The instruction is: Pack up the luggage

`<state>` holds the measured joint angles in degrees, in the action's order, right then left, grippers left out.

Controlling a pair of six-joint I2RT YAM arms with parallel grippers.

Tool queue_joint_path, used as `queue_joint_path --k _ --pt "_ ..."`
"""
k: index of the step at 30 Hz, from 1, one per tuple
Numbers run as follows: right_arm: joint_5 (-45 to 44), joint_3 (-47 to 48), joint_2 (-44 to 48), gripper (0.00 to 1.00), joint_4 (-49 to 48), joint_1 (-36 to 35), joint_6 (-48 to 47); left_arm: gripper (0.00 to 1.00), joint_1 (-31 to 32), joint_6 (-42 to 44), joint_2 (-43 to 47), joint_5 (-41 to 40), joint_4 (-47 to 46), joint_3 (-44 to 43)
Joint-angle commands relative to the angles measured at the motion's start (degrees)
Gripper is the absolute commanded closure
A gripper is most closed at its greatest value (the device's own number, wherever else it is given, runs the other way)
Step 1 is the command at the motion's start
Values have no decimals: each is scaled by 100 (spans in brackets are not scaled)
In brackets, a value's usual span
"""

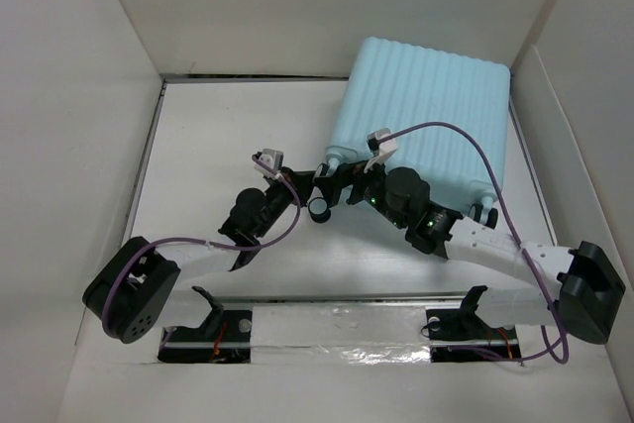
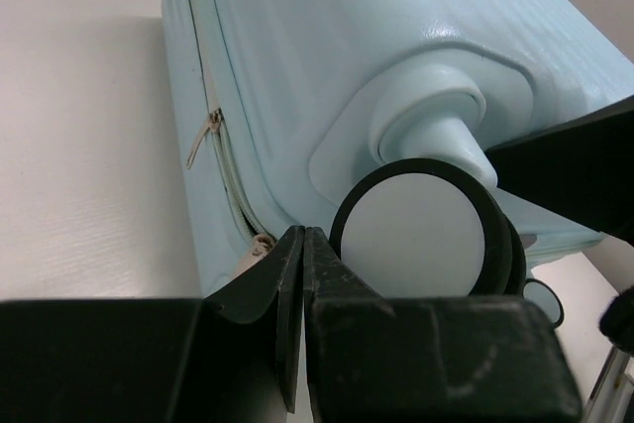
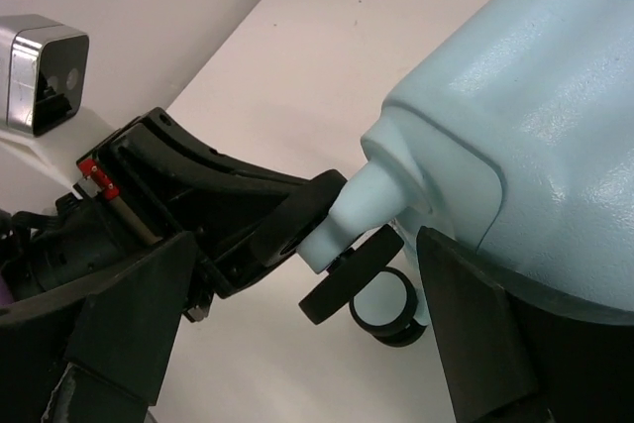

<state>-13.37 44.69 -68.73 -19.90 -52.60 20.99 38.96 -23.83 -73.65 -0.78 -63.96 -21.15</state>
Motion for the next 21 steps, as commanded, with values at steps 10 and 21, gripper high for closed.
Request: queue_joint_path --k 10,21 --pt "-737 330 -150 1 469 -58 353 100 156 -438 43 816 -679 -241" --pt "-843 1269 -957 0 1014 -5 485 100 156 -684 -378 1211 -1056 -451"
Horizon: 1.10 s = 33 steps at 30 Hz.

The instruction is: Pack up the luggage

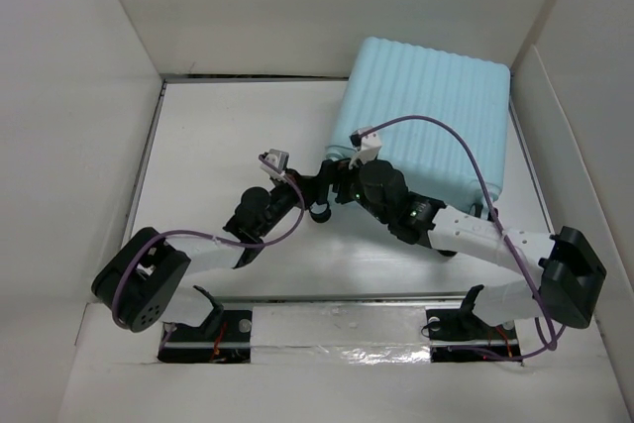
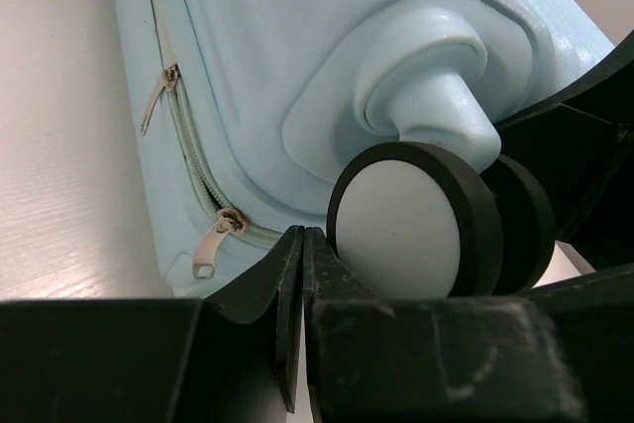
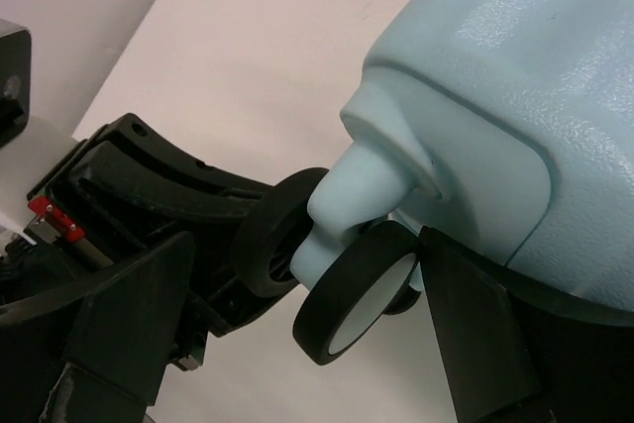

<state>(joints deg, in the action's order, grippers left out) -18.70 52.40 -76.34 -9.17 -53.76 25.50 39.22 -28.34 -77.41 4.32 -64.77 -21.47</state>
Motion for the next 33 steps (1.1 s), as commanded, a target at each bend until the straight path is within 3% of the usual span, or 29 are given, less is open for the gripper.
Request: queue_joint_path --k 1,5,8,11,12,15,17,21,24,28,33 --pt "-345 577 -345 0 -15 111 43 100 130 -242 -90 763 -993 -436" --pt "-713 885 -662 5 317 111 113 100 130 -269 -205 799 -1116 -472" --pt "-1232 1044 -856 17 591 163 227 100 130 -251 -152 799 -1143 -428" --pt "-1461 957 -909 52 548 216 342 100 130 -190 -56 711 -1090 -358" --pt "-1513 904 -849 74 487 217 377 100 130 -172 -29 711 -1064 -323" --pt "-1680 395 -446 95 13 164 246 100 130 -84 173 553 -854 -235" --pt "-1716 122 -146 100 -154 111 193 100 130 38 392 290 -364 -217" --pt "-1471 -563 723 100 -164 111 9 100 130 258 656 -176 464 -234" --pt "-1129 -1073 1444 100 -191 111 -184 89 130 478 525 60 843 -366" --pt "-899 -1346 2043 100 134 111 -238 65 130 557 227 534 809 -340" --pt "-828 -1549 2500 100 424 172 -273 49 550 1013 -90 825 817 -489"
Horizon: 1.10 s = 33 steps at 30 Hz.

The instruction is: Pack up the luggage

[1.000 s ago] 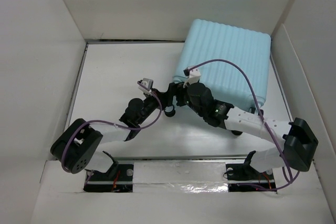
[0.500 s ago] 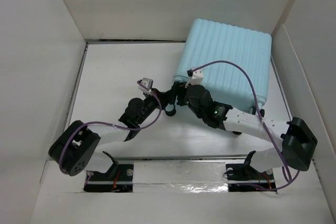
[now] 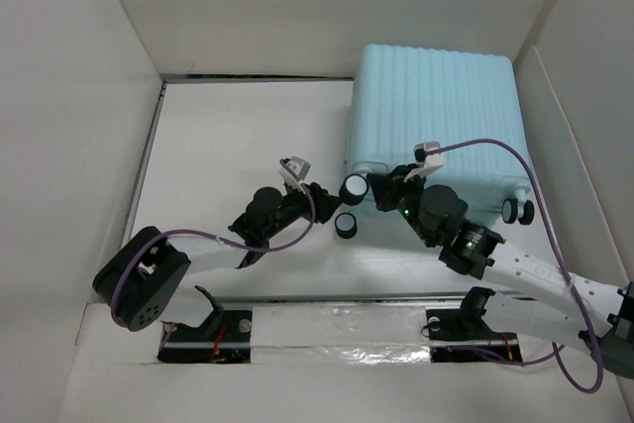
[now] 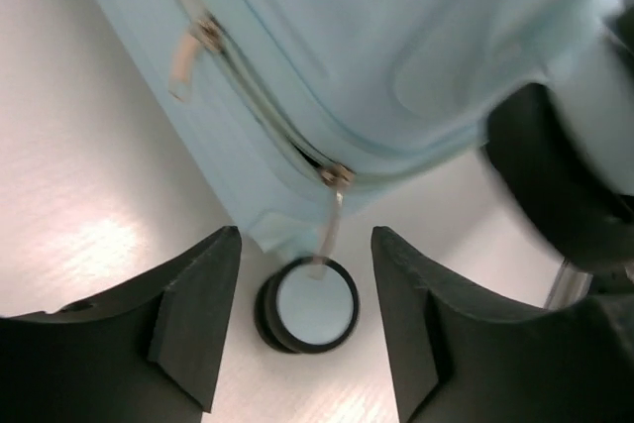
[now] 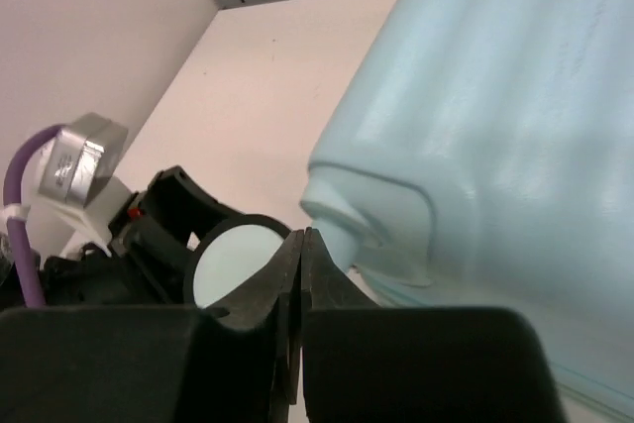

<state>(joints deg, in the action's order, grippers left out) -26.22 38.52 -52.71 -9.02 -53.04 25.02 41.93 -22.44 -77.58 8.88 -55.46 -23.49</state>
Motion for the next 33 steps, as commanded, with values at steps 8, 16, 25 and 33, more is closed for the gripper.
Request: queue_joint_path --k 8,16,25,33 --pt "301 -258 366 100 523 215 -331 47 483 591 -539 -158 -79 -596" --pt "565 -3 332 4 734 144 -278 48 483 828 -390 -836 343 -675" --pt "680 647 -423 0 1130 -154 151 56 430 425 356 -1441 544 -148" --pt "-163 1525 -1425 0 2095 -269 416 58 254 -252 595 -1504 800 -174"
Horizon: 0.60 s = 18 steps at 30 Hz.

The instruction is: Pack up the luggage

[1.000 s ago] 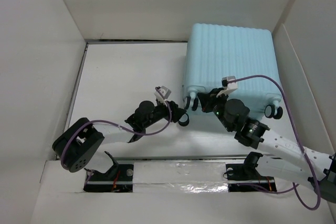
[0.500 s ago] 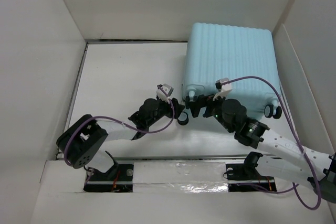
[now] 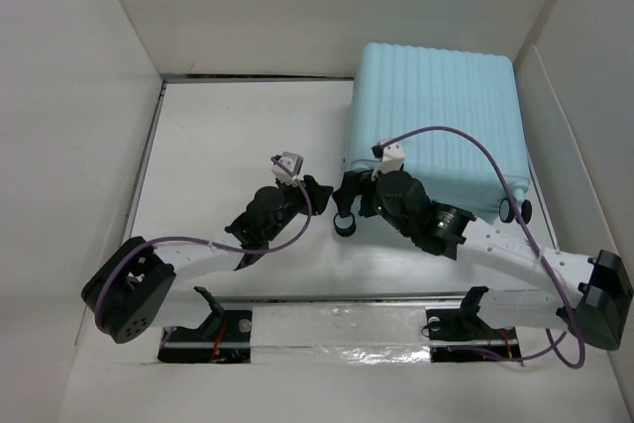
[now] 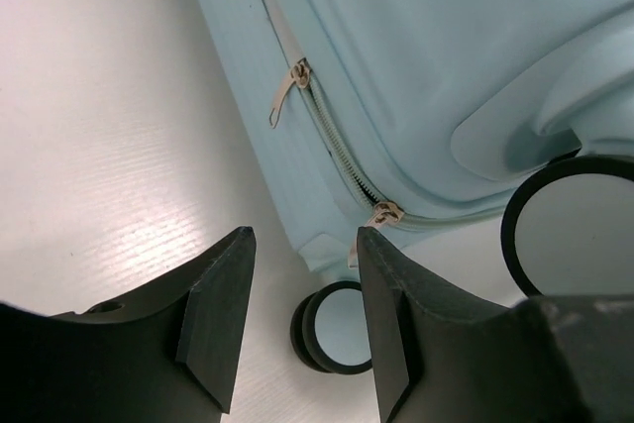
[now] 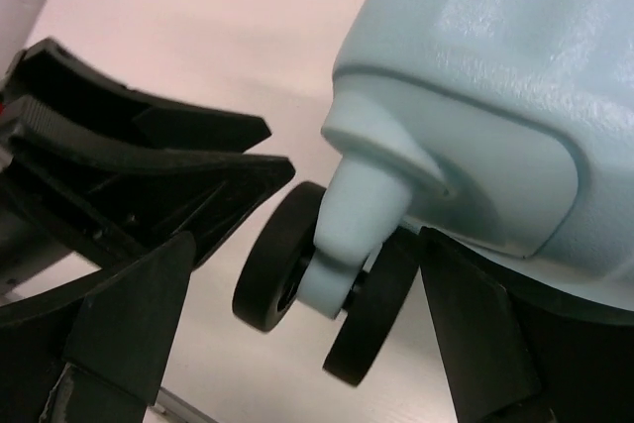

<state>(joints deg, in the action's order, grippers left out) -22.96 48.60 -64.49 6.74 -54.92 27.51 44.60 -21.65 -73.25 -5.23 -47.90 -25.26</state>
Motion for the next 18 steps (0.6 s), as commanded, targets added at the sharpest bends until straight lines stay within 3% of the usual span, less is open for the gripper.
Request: queue_joint_path --k 1,7,9,12,18 --pt "-803 615 -353 0 608 -81 211 58 -13 -366 232 -40 53 21" --pt "-1596 1309 -1056 0 1187 -81 421 61 -13 -656 583 -205 509 -6" --pt "-1799 1790 -1476 2 1854 -81 597 63 -65 -866 628 -346 632 21" --pt "-2063 2179 -1821 13 2532 -81 958 64 -65 -1034 698 -330 633 82" --pt "-2248 2215 -2068 48 2928 -81 1222 64 -65 -1122 690 -13 642 47"
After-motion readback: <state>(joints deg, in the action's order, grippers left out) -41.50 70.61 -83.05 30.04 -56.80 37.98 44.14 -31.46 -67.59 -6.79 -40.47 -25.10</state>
